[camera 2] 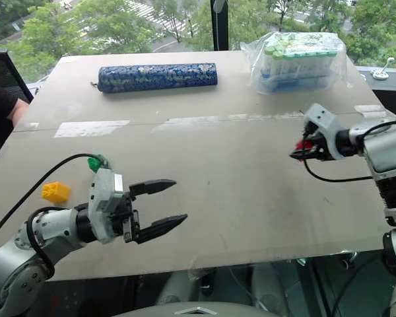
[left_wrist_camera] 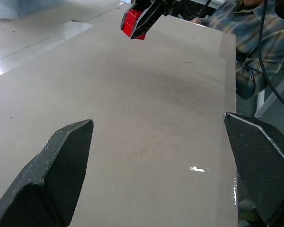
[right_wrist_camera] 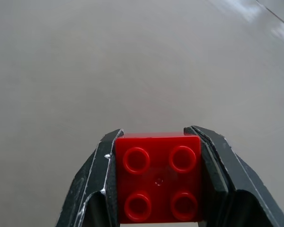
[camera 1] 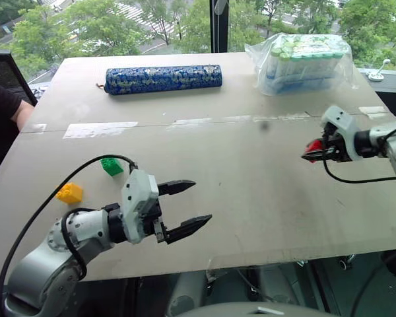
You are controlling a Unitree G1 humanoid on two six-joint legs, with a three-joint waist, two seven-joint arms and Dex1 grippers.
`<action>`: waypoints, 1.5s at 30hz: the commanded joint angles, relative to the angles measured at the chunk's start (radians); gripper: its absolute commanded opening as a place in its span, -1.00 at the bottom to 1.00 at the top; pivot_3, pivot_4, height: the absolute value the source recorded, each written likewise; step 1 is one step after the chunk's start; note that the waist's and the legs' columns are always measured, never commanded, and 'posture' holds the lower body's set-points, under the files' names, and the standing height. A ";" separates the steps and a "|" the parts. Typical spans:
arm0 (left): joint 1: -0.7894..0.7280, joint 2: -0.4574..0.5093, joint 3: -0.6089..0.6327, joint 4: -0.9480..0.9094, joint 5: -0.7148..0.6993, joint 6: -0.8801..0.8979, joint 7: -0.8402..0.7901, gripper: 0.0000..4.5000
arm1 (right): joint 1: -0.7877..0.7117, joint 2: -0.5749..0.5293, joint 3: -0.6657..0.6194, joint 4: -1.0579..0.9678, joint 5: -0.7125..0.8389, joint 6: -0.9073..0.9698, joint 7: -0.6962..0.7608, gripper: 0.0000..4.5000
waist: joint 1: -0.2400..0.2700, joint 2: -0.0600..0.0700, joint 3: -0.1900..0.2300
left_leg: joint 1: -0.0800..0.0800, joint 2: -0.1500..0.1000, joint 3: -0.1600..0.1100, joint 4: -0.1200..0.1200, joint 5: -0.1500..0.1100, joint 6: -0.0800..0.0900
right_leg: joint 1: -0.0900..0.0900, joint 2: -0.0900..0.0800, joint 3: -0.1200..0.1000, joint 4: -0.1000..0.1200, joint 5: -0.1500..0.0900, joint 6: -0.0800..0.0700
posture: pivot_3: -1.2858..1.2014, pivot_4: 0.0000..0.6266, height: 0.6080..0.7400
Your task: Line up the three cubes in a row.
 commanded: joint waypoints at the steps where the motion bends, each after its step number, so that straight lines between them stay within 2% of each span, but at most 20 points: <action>1: 0.032 0.033 0.082 -0.026 -0.015 -0.008 -0.017 1.00 | -0.075 0.104 0.135 -0.025 -0.054 -0.113 0.015 -0.38 | -0.002 0.000 0.000 | 0.000 0.000 0.000 0.000 0.000 0.000 | 0.000 0.000 -0.001 0.000 0.000 0.000 | 0.03 -0.52 1.00; 3: 0.040 0.058 0.116 -0.017 -0.026 -0.004 -0.036 1.00 | -0.149 0.174 0.249 0.099 -0.162 -0.271 0.024 -0.38 | 0.000 0.001 0.001 | 0.000 0.001 0.000 0.000 0.000 0.000 | -0.001 0.000 -0.002 0.000 0.001 -0.001 | 0.03 -0.52 1.00; 7: 0.035 0.075 0.135 -0.016 -0.034 -0.001 -0.036 1.00 | -0.244 0.262 0.304 0.293 -0.226 -0.397 0.030 -0.38 | 0.018 0.000 0.001 | 0.000 -0.001 0.000 0.002 -0.001 -0.005 | -0.001 0.006 -0.003 0.000 0.001 -0.002 | 0.03 -0.52 1.00; 10: 0.043 0.076 0.145 -0.026 -0.038 0.003 -0.029 1.00 | -0.299 0.317 0.308 0.416 -0.257 -0.468 0.039 -0.38 | 0.019 -0.001 0.001 | 0.000 -0.001 0.002 0.002 0.001 -0.010 | -0.002 0.007 0.001 -0.001 0.002 -0.001 | 0.03 -0.52 1.00; 19: 0.075 0.064 0.158 -0.051 -0.041 0.006 0.000 1.00 | -0.372 0.408 0.299 0.616 -0.319 -0.584 0.082 -0.38 | 0.000 -0.001 0.001 | 0.001 0.003 0.005 0.000 0.000 -0.012 | -0.003 0.014 0.006 0.000 0.004 -0.001 | 0.03 -0.52 1.00; 28: 0.106 0.058 0.170 -0.067 -0.051 0.006 0.023 1.00 | -0.401 0.455 0.275 0.735 -0.349 -0.632 0.095 -0.38 | -0.001 0.000 0.001 | 0.002 0.006 0.006 0.000 0.001 -0.013 | -0.004 0.016 0.007 0.000 0.006 -0.004 | 0.03 -0.52 1.00; 29: 0.108 0.058 0.170 -0.068 -0.052 0.007 0.026 1.00 | -0.401 0.458 0.272 0.738 -0.349 -0.632 0.100 0.07 | -0.001 0.000 0.001 | 0.002 0.006 0.006 0.000 0.001 -0.013 | -0.004 0.016 0.007 0.000 0.006 -0.004 | 0.03 -0.52 1.00; 30: 0.110 0.058 0.171 -0.070 -0.054 0.008 0.028 1.00 | -0.402 0.460 0.270 0.740 -0.350 -0.632 0.104 0.23 | -0.001 0.000 0.001 | 0.002 0.006 0.006 0.000 0.001 -0.013 | -0.004 0.016 0.007 0.000 0.006 -0.004 | 0.03 -0.52 1.00; 33: 0.113 0.059 0.173 -0.071 -0.060 0.015 0.033 1.00 | -0.401 0.465 0.261 0.742 -0.348 -0.633 0.112 0.86 | -0.001 0.000 0.001 | 0.002 0.006 0.006 0.000 0.001 -0.014 | -0.004 0.016 0.007 0.000 0.006 -0.004 | 0.03 -0.52 1.00; 34: 0.114 0.060 0.173 -0.071 -0.062 0.016 0.035 1.00 | -0.400 0.466 0.257 0.742 -0.348 -0.633 0.113 0.94 | 0.000 0.000 0.001 | 0.002 0.006 0.006 0.000 0.001 -0.014 | -0.004 0.016 0.007 0.000 0.006 -0.004 | 0.03 -0.52 1.00; 39: 0.142 0.024 0.198 -0.062 -0.059 0.014 0.082 1.00 | -0.379 0.443 0.174 0.630 -0.281 -0.573 0.128 0.94 | 0.000 0.000 0.001 | 0.002 0.006 0.007 -0.001 0.001 -0.014 | -0.005 0.016 0.008 0.000 0.006 -0.004 | 0.03 -0.52 1.00; 43: 0.171 -0.046 0.209 -0.048 -0.016 -0.002 0.166 1.00 | -0.265 0.363 0.092 0.380 -0.205 -0.509 0.143 0.94 | 0.007 -0.001 0.001 | 0.001 0.006 0.007 -0.001 0.001 -0.014 | -0.005 0.015 0.009 0.000 0.006 -0.004 | 0.03 -0.52 1.00; 45: 0.156 -0.089 0.227 -0.026 0.005 -0.004 0.238 1.00 | -0.181 0.335 0.032 0.212 -0.115 -0.472 0.164 0.94 | 0.015 -0.001 0.001 | 0.001 0.006 0.006 -0.001 -0.001 -0.011 | -0.005 0.014 0.009 0.000 0.006 -0.004 | 0.03 -0.52 1.00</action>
